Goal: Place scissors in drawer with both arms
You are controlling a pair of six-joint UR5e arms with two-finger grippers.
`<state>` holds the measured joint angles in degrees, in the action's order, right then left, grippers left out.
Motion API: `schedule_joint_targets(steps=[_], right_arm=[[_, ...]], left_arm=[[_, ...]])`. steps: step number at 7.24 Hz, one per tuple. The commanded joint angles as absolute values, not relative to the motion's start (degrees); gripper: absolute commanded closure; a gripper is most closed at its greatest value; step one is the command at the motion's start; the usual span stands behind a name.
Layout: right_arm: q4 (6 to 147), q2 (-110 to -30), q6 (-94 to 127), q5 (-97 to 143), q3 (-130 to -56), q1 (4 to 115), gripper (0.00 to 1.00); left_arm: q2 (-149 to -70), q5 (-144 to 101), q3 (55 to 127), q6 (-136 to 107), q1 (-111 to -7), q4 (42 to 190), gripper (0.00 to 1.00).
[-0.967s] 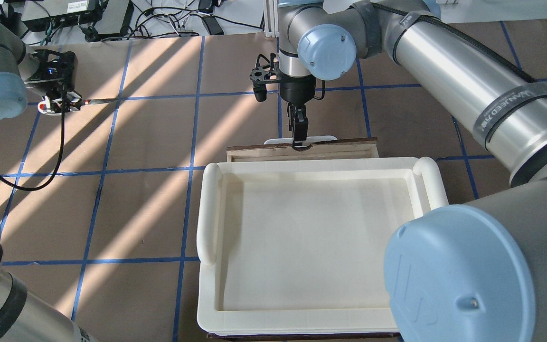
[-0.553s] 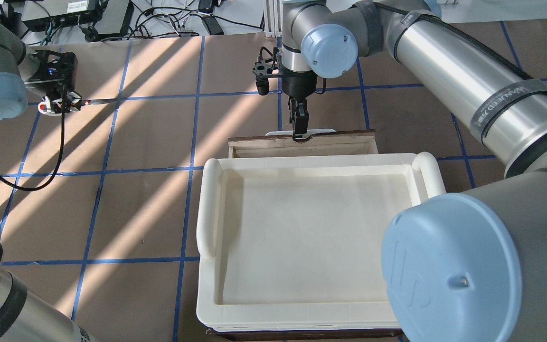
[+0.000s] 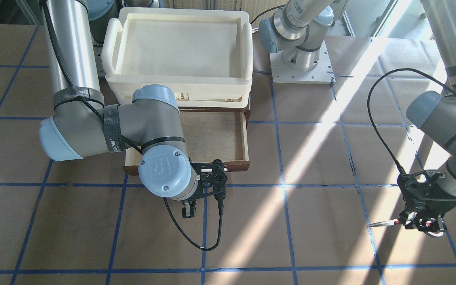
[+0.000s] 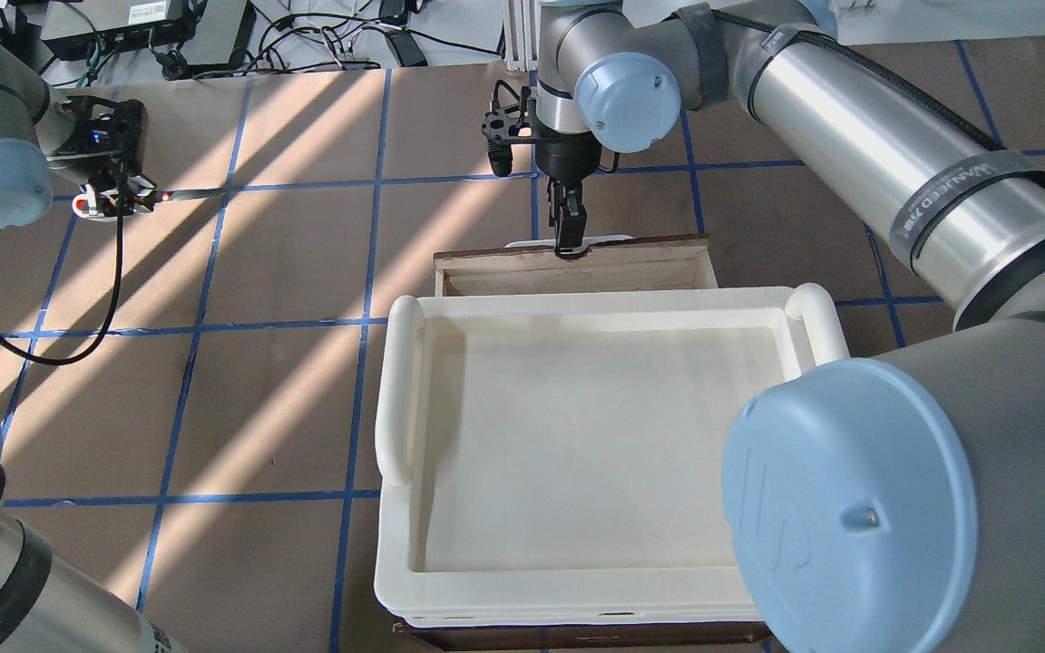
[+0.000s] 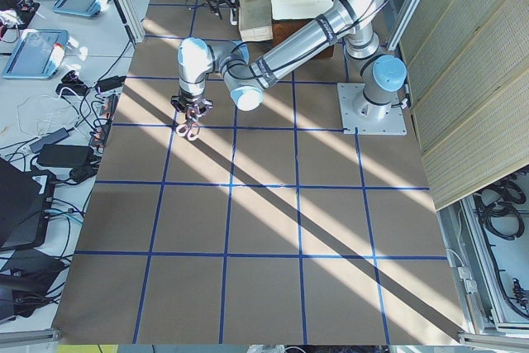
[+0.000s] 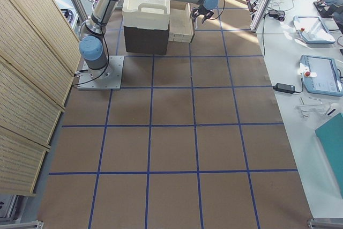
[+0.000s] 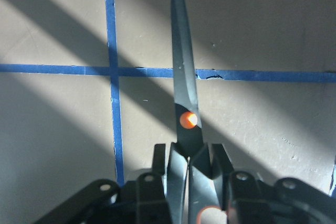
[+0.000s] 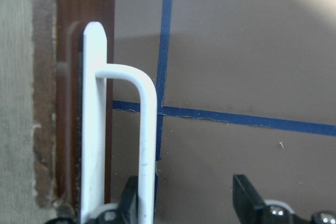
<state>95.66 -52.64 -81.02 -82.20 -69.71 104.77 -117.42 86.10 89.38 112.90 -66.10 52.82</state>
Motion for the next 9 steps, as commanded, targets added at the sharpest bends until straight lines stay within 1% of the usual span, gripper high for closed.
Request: schedule_joint_targets(steps=[1, 2, 4, 7, 8, 9], right_arm=[[96.8, -52.4, -80.6, -82.4, -69.8, 104.8, 0.36], [96.9, -52.3, -80.1, -82.5, -69.7, 104.8, 0.36], [96.9, -52.4, -79.2, -82.1, -69.7, 103.8, 0.35], [96.9, -52.5, -77.7, -82.1, -69.9, 103.4, 0.35], [97.8, -52.6, -77.7, -82.0, -70.0, 103.4, 0.25], [99.6, -52.8, -77.5, -82.2, -70.2, 103.6, 0.00]], left_arm=[[-117.4, 86.0, 89.4, 112.9, -66.2, 52.8, 1.00], [-117.3, 86.1, 89.4, 112.7, -66.6, 52.8, 1.00], [-115.2, 87.3, 89.3, 112.4, -70.6, 52.8, 1.00], [-113.0, 87.0, 89.5, 110.9, -72.9, 55.3, 1.00], [-112.8, 86.8, 89.4, 110.7, -73.9, 55.6, 1.00], [-112.3, 86.8, 89.4, 110.1, -75.0, 55.9, 1.00]])
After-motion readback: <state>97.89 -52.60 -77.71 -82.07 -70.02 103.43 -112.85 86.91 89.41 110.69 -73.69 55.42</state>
